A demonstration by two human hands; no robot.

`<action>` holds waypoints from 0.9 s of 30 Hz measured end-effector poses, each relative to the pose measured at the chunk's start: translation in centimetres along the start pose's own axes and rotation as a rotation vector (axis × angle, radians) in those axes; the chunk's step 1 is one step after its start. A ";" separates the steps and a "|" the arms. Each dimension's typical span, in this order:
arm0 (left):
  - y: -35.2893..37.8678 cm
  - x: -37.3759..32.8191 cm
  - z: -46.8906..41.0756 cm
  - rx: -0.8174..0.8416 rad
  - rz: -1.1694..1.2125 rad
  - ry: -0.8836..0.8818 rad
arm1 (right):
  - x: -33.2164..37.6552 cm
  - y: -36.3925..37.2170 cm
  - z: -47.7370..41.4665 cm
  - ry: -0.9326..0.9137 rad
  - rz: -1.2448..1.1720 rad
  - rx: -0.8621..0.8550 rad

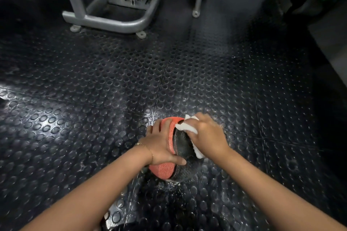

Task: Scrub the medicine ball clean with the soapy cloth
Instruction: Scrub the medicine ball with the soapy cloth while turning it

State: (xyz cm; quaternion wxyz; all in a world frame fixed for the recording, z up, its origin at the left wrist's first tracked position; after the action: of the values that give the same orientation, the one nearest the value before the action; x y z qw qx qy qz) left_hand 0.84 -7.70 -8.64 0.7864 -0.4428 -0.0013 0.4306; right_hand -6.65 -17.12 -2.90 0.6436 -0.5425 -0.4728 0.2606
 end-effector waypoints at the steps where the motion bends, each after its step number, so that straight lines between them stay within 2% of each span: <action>1: -0.1 0.1 -0.1 0.011 0.018 -0.008 | 0.5 0.1 0.9 -0.055 0.015 0.004; 5: -0.2 0.0 -0.2 0.020 0.029 -0.022 | 1.9 -0.3 3.2 -0.187 0.029 -0.003; 9: -0.1 -0.1 -0.1 0.004 -0.036 -0.038 | 0.8 -0.5 0.1 -0.042 0.041 -0.029; 13: -0.2 -0.2 -0.4 0.004 -0.013 -0.045 | 0.0 0.0 -1.8 0.060 0.076 0.023; 19: -0.7 0.4 -1.1 0.057 0.064 -0.076 | 1.5 -0.3 1.9 -0.119 0.023 0.134; 27: -0.2 -0.1 -0.7 0.017 -0.013 -0.068 | -1.9 -0.1 -1.8 0.077 0.065 0.025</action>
State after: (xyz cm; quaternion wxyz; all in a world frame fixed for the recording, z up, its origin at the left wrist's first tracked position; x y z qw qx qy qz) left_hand 1.17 -8.30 -8.84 0.7924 -0.4213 -0.0273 0.4403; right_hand -5.87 -19.53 -3.34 0.6592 -0.5591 -0.4266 0.2664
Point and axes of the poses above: each hand's wrist, its own z-axis away from the middle knuckle, its own y-axis out of the palm, x = y × z, the point moved 8 cm from there along -z, towards the middle knuckle, and after that the axes turned 6 degrees about -y, right-handed, at the moved point
